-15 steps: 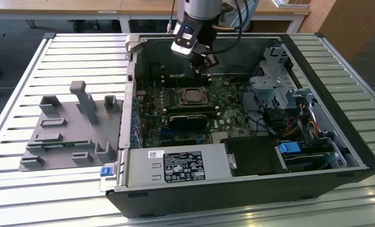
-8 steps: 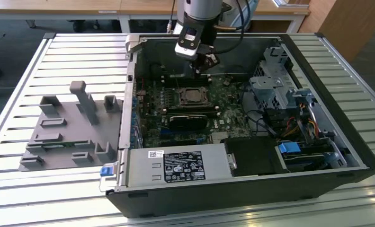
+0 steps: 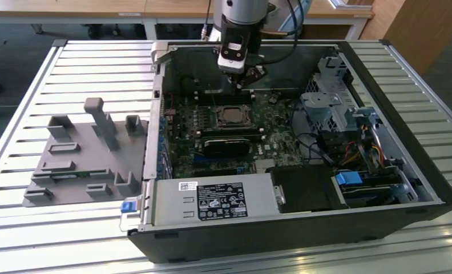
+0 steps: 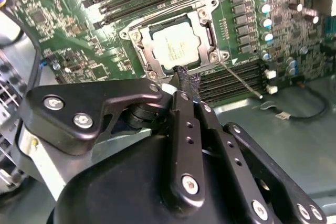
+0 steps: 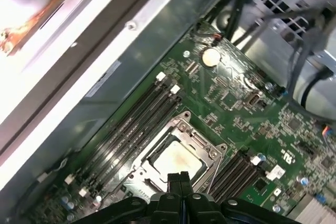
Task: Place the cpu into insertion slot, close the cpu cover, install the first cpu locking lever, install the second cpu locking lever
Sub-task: 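Install the first cpu locking lever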
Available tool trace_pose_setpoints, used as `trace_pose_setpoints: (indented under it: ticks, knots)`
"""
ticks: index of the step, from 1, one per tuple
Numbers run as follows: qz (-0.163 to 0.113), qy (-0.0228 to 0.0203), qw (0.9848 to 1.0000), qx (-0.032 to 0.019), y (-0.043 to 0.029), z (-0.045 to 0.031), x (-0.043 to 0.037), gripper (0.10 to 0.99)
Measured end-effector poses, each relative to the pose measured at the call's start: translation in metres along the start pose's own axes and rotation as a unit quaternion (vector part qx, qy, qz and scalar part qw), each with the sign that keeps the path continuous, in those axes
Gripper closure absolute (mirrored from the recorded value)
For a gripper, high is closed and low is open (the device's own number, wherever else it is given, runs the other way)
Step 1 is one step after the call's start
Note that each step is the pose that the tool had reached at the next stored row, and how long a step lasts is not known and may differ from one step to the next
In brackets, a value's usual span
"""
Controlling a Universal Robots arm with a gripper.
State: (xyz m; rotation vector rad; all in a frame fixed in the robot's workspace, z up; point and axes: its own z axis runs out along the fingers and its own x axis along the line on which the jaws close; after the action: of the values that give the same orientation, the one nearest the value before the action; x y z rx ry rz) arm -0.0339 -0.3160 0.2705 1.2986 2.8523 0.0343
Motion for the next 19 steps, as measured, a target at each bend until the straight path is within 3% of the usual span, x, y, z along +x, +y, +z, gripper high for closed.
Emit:
trace_pose_setpoints:
  ticks: [5,10,15,19]
  knots:
    - [-0.043,0.0010,0.9991,0.0001,0.0000,0.0000,0.0000,0.980]
    - [-0.086,0.0020,0.9963,0.0002,0.0000,0.0000,0.0000,0.980]
    - [-0.131,0.0030,0.9913,0.0003,0.0000,0.0001,0.0000,0.980]
    - [-0.168,0.0039,0.9858,0.0004,0.0000,0.0003,0.0000,0.980]
